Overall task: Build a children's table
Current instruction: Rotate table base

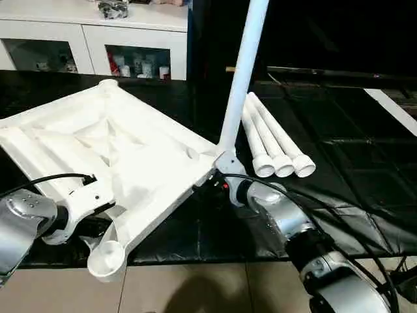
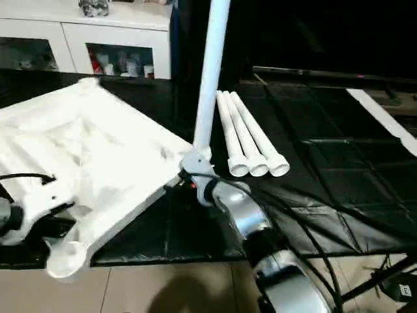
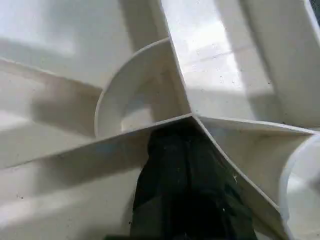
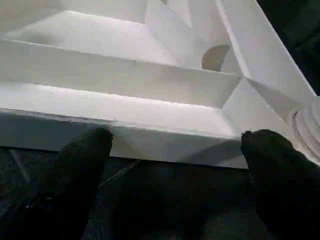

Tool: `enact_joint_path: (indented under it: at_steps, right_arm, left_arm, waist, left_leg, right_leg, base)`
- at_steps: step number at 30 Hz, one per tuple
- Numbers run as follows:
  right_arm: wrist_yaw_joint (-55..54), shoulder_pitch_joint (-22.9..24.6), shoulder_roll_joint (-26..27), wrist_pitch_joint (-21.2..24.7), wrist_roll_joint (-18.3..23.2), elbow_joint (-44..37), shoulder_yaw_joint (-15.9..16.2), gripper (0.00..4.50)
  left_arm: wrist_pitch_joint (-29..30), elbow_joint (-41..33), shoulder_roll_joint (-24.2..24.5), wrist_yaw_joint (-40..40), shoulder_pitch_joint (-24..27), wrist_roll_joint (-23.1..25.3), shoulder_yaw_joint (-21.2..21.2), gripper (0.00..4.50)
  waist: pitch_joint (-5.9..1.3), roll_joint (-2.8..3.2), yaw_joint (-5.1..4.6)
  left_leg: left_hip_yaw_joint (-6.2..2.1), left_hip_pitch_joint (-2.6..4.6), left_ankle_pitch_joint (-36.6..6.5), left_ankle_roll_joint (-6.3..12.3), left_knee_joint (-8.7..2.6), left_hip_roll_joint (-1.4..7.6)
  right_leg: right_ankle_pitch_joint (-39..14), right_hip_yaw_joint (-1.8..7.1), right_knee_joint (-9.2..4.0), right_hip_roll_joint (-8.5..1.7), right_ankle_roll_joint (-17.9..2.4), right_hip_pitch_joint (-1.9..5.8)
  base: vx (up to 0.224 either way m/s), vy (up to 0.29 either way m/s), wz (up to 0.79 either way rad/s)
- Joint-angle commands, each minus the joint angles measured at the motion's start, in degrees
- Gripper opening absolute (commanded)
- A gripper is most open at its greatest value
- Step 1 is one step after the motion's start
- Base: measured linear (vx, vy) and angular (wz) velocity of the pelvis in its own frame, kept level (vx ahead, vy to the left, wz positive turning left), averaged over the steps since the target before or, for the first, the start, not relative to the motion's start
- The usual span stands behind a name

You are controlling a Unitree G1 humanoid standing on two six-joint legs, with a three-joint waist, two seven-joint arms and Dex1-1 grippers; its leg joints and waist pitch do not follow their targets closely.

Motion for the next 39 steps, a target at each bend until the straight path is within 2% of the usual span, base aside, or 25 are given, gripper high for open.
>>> enact_joint_path:
  at_steps: [1,2,3,4,8,9,12,14,15,18,19,20,21,23,25,28,31,32,33,34,36,38,39]
  right_arm:
    - [0.1,-1.1,1.7,-1.1,-0.4,3.1,0.8,4.5]
    - [0.1,-1.1,1.7,-1.1,-0.4,3.1,0.8,4.5]
    - [-0.5,-2.6,2.5,-3.0,-0.7,6.2,0.7,4.5]
    - [-0.7,-3.1,2.8,-3.5,-0.7,7.3,0.6,4.5]
    - [-2.0,-5.7,5.0,-6.3,-1.2,12.2,-0.3,4.5]
    - [-2.2,-6.5,5.8,-7.0,-1.2,13.4,-0.4,4.5]
    - [-2.5,-7.2,6.7,-7.5,-1.3,14.0,-0.4,4.5]
    - [-2.5,-7.9,7.4,-8.4,-1.4,15.0,-0.4,4.5]
    - [-1.9,-8.2,7.6,-9.3,-1.5,15.7,-0.3,4.5]
    - [-0.8,-8.7,7.8,-11.3,-2.0,17.2,-0.3,4.5]
    - [-1.0,-8.8,7.7,-11.5,-2.2,17.5,-0.5,4.5]
    - [-1.6,-8.9,7.5,-11.7,-2.4,17.6,-0.6,4.5]
    - [-2.0,-9.0,7.4,-11.8,-2.6,17.7,-0.8,4.5]
    - [-3.7,-9.3,6.8,-12.0,-2.6,18.0,-1.8,4.5]
    - [-5.0,-9.4,5.8,-12.1,-2.2,17.5,-2.8,4.5]
    - [-6.4,-9.1,4.2,-12.3,-1.3,16.1,-4.6,4.5]
    - [-7.6,-9.0,3.0,-13.0,-0.9,15.4,-5.9,4.5]
    - [-7.4,-7.9,1.3,-13.7,0.5,12.6,-7.8,4.5]
    - [-7.6,-7.2,0.7,-14.3,1.1,11.1,-8.7,4.5]
    - [-8.6,-6.7,-0.1,-16.0,0.6,10.0,-8.9,4.5]
    - [-9.6,-5.3,-0.7,-17.0,1.6,7.1,-10.5,4.5]
    - [-9.7,-3.3,-0.7,-16.7,3.9,2.2,-12.7,4.5]
    - [-10.1,-2.6,-0.8,-16.9,4.4,0.6,-13.3,4.5]
  left_arm:
    - [-0.5,-1.2,-2.7,-1.1,-0.6,-2.1,-1.8,0.1]
    - [-0.5,-1.2,-2.7,-1.1,-0.6,-2.1,-1.8,0.1]
    - [-0.9,-1.6,-3.9,-0.9,-1.0,-3.0,-1.6,0.1]
    - [-0.8,-1.6,-4.5,-0.7,-1.3,-3.3,-1.6,0.1]
    - [-0.8,-1.9,-8.0,0.1,-3.1,-4.6,-2.8,0.1]
    - [-0.8,-1.7,-9.6,0.6,-3.9,-4.8,-3.3,0.1]
    - [-1.7,-0.1,-11.8,1.9,-5.3,-4.2,-3.8,0.1]
    - [-3.5,3.1,-14.7,4.5,-7.3,-2.6,-4.3,0.1]
    - [-3.5,4.3,-16.0,5.3,-8.0,-2.3,-4.3,0.1]
    - [-5.3,8.6,-19.8,8.7,-10.5,-0.9,-4.4,0.1]
    - [-6.2,10.6,-21.0,10.3,-11.5,-0.3,-4.3,0.1]
    - [-7.9,13.4,-22.3,12.6,-12.8,0.7,-4.1,0.1]
    - [-9.0,15.4,-23.1,14.2,-13.8,1.3,-3.9,0.1]
    - [-14.2,22.6,-25.0,19.6,-17.1,3.9,-3.8,0.1]
    - [-19.0,28.6,-26.1,23.6,-20.0,5.6,-3.6,0.1]
    - [-19.8,30.3,-28.0,24.8,-21.7,4.4,-1.6,0.1]
    - [-20.1,30.3,-29.4,24.6,-22.2,3.3,-0.3,0.1]
    - [-20.3,29.3,-30.5,24.4,-21.8,2.0,0.8,0.1]
    - [-20.7,29.1,-30.9,24.6,-21.7,1.5,1.3,0.1]
    - [-21.3,28.6,-31.1,25.0,-21.4,1.3,1.7,0.1]
    - [-23.5,28.1,-31.5,26.0,-20.8,0.4,2.8,0.1]
    - [-24.7,25.7,-31.9,26.9,-19.6,-1.3,4.8,0.1]
    - [-24.6,24.7,-32.0,27.1,-19.2,-2.0,5.6,0.1]
  waist:
    - [-2.34,1.86,-0.25]
    - [-2.37,1.94,-0.21]
    - [-2.4,2.11,-0.29]
    - [-2.4,2.12,-0.34]
    - [-2.71,2.17,-0.3]
    - [-2.87,2.25,-0.32]
    - [-3.04,2.06,-0.26]
    - [-3.14,2.05,-0.33]
    - [-3.35,1.95,-0.45]
    - [-3.41,2.1,-0.67]
    - [-3.61,2.18,-0.62]
    - [-3.66,2.22,-0.7]
    - [-3.76,1.9,-0.67]
    - [-3.93,2.04,-0.49]
    - [-4.03,2.19,-0.24]
    - [-3.97,2.36,-0.1]
    - [-4.28,2.41,0.05]
    - [-4.57,2.53,0.22]
    - [-4.59,2.62,0.38]
    - [-4.58,2.49,0.4]
    - [-4.56,2.21,0.52]
    - [-4.32,2.35,0.39]
    - [-4.31,2.23,0.28]
  left_leg:
    - [-1.84,0.84,-28.4,-2.37,-4.84,1.89]
    - [-1.81,0.96,-28.5,-2.43,-4.79,1.94]
    - [-1.77,1.07,-28.9,-2.54,-4.71,1.95]
    - [-1.83,1.06,-29.3,-2.58,-4.74,1.94]
    - [-1.68,0.65,-27.7,-2.82,-4.81,2.08]
    - [-1.52,0.48,-26.5,-2.94,-4.84,2.08]
    - [-1.2,0.23,-24.0,-2.7,-4.71,1.93]
    - [-1.14,0.02,-22.8,-2.61,-4.68,1.9]
    - [-1.21,-0.34,-21.1,-2.55,-4.68,1.91]
    - [-0.84,-0.09,-20.2,-2.34,-4.35,1.81]
    - [-0.9,-0.24,-19.0,-2.13,-4.33,1.81]
    - [-0.87,-0.47,-18.1,-1.98,-4.31,1.77]
    - [-0.74,-0.59,-16.3,-1.4,-4.21,1.68]
    - [-0.6,-0.74,-13.3,-0.55,-4.03,1.47]
    - [-0.64,-0.7,-12.6,-0.65,-4.02,1.67]
    - [-0.54,-0.6,-12.7,-0.83,-4.02,1.88]
    - [-0.39,-0.87,-9.7,-0.49,-3.74,1.85]
    - [-0.33,-0.91,-8.1,-0.1,-3.51,1.88]
    - [-0.23,-1.17,-6.8,0.5,-3.3,1.82]
    - [-0.2,-1.11,-6.5,0.84,-3.29,1.92]
    - [-0.21,-1.23,-6.3,1.35,-3.27,1.95]
    - [-0.24,-1.26,-7.9,1.43,-3.37,2.1]
    - [-0.26,-1.32,-8.2,1.47,-3.4,2.07]
  right_leg:
    - [-35.8,2.82,-6.38,-5.03,-4.7,0.88]
    - [-35.7,2.85,-6.36,-5.05,-4.9,0.72]
    - [-35.1,2.87,-6.28,-5.05,-5.4,0.58]
    - [-34.9,2.77,-6.3,-4.97,-5.6,0.67]
    - [-30.1,3.11,-5.66,-4.94,-7.3,0.99]
    - [-26.9,3.24,-5.17,-4.8,-8.5,1.16]
    - [-23.6,3.39,-4.81,-4.7,-9.3,1.45]
    - [-21.9,3.46,-4.59,-4.64,-9.6,1.64]
    - [-19.9,3.43,-4.27,-4.71,-10.0,2.09]
    - [-18.4,3.42,-4.33,-4.56,-10.6,1.81]
    - [-16.8,3.47,-4.08,-4.59,-10.9,2.18]
    - [-15.6,3.47,-3.95,-4.53,-11.1,2.35]
    - [-14.2,3.41,-3.93,-4.4,-11.1,2.57]
    - [-12.6,3.35,-3.88,-4.33,-11.0,2.73]
    - [-12.2,3.28,-3.78,-4.41,-10.8,2.71]
    - [-12.1,3.31,-3.78,-4.61,-11.1,2.72]
    - [-6.3,3.29,-3.1,-4.52,-12.6,2.87]
    - [-3.3,3.3,-2.75,-4.47,-13.2,3.01]
    - [-0.1,3.28,-2.5,-4.36,-13.4,2.97]
    - [0.7,3.24,-2.44,-4.3,-13.5,2.86]
    - [0.8,3.14,-2.34,-4.37,-14.0,2.97]
    - [-1.4,3.17,-2.59,-4.49,-13.3,3.09]
    - [-2.0,3.13,-2.65,-4.46,-13.2,3.07]
  base:
    - [0.0,0.0,0.0]
    - [0.0,0.0,0.0]
    - [0.0,0.0,0.0]
    - [0.0,0.0,0.0]
    - [0.0,0.0,0.0]
    - [0.0,0.0,0.0]
    - [0.0,0.0,0.0]
    - [0.0,0.0,0.0]
    - [0.0,0.0,0.0]
    - [0.0,0.0,0.0]
    - [0.0,0.0,0.0]
    - [0.0,0.0,0.0]
    - [0.0,0.0,0.0]
    - [0.0,0.0,0.0]
    - [0.0,0.0,0.0]
    - [0.0,0.0,0.0]
    - [0.0,0.0,0.0]
    - [0.0,0.0,0.0]
    - [0.0,0.0,0.0]
    - [0.0,0.0,0.0]
    - [0.0,0.0,0.0]
    - [0.0,0.0,0.0]
    - [0.0,0.0,0.0]
